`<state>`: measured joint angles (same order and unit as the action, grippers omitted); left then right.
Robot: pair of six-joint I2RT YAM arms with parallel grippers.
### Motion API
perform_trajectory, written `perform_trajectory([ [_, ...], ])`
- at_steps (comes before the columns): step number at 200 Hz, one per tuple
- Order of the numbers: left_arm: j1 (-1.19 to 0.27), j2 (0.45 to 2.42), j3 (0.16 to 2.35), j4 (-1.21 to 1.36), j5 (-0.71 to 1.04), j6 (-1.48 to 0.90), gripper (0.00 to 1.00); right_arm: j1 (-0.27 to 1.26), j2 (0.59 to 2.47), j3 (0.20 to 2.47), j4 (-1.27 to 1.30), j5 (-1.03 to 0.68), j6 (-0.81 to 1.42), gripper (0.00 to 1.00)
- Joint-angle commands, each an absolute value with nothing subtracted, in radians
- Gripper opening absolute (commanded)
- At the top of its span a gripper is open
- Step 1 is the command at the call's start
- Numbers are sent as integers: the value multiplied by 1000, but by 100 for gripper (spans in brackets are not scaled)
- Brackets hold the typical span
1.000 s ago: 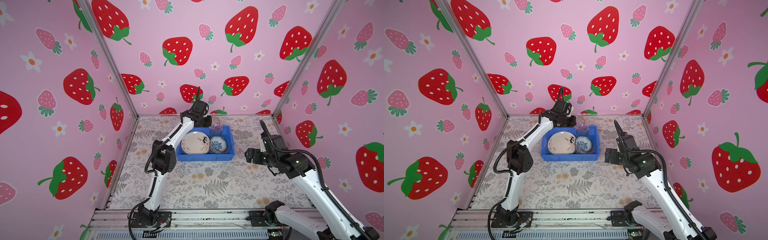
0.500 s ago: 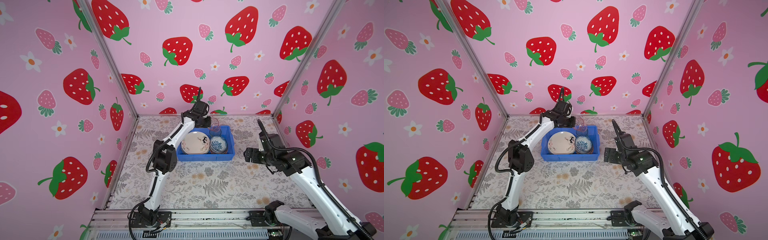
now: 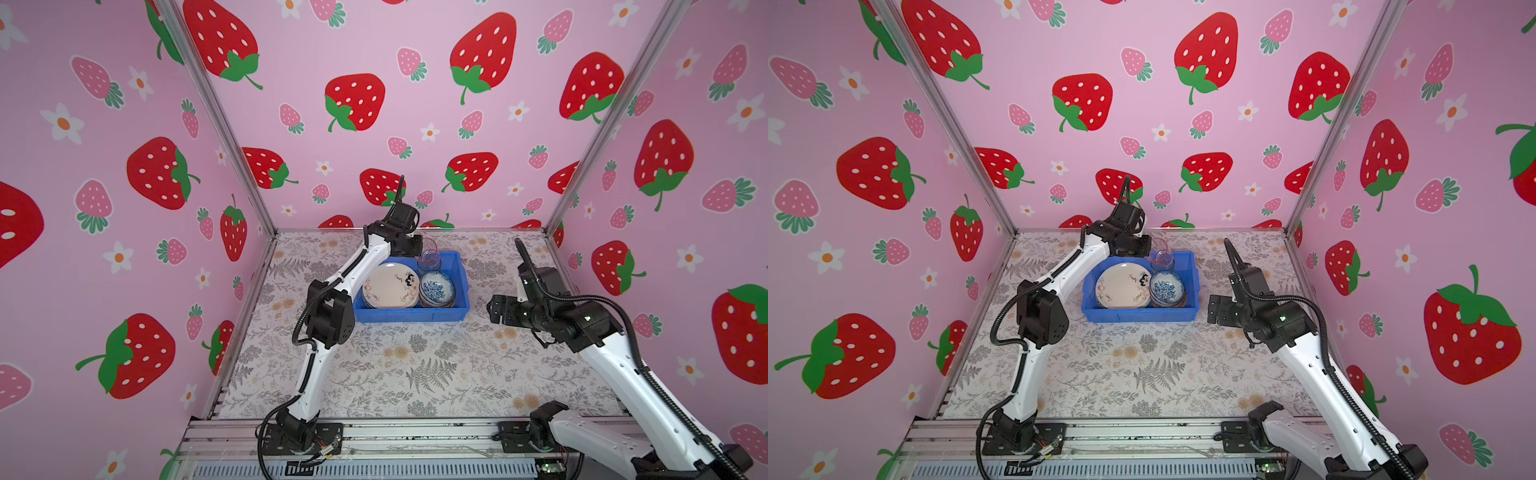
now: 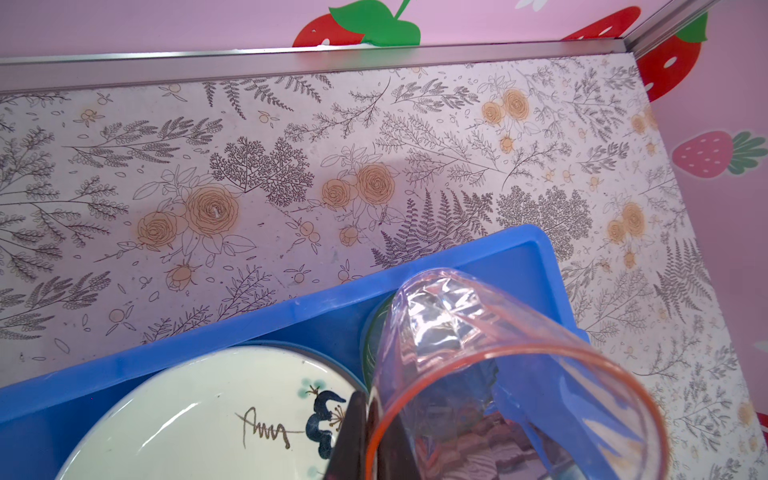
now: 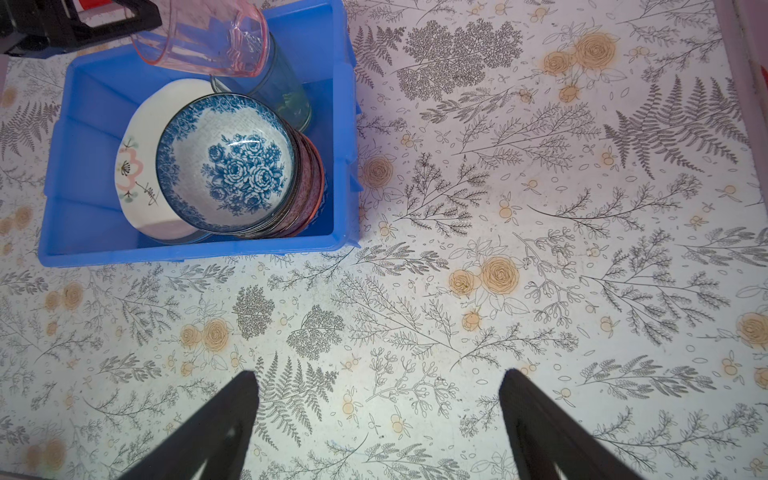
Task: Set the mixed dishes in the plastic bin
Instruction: 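Lower the pink-rimmed cup beside the green cup in the bin with the left gripper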
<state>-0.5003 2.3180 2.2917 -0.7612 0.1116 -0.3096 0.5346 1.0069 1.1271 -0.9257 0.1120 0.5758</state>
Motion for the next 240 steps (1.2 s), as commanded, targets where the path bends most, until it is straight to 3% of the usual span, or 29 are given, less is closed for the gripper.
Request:
perform_trajectory([
  [1, -504, 2276, 2315, -762, 84, -295, 0, 538, 991, 1116, -928, 112, 583, 94],
  [240, -491, 2267, 2298, -800, 31, -289, 0, 538, 956, 1084, -929, 115, 587, 94],
])
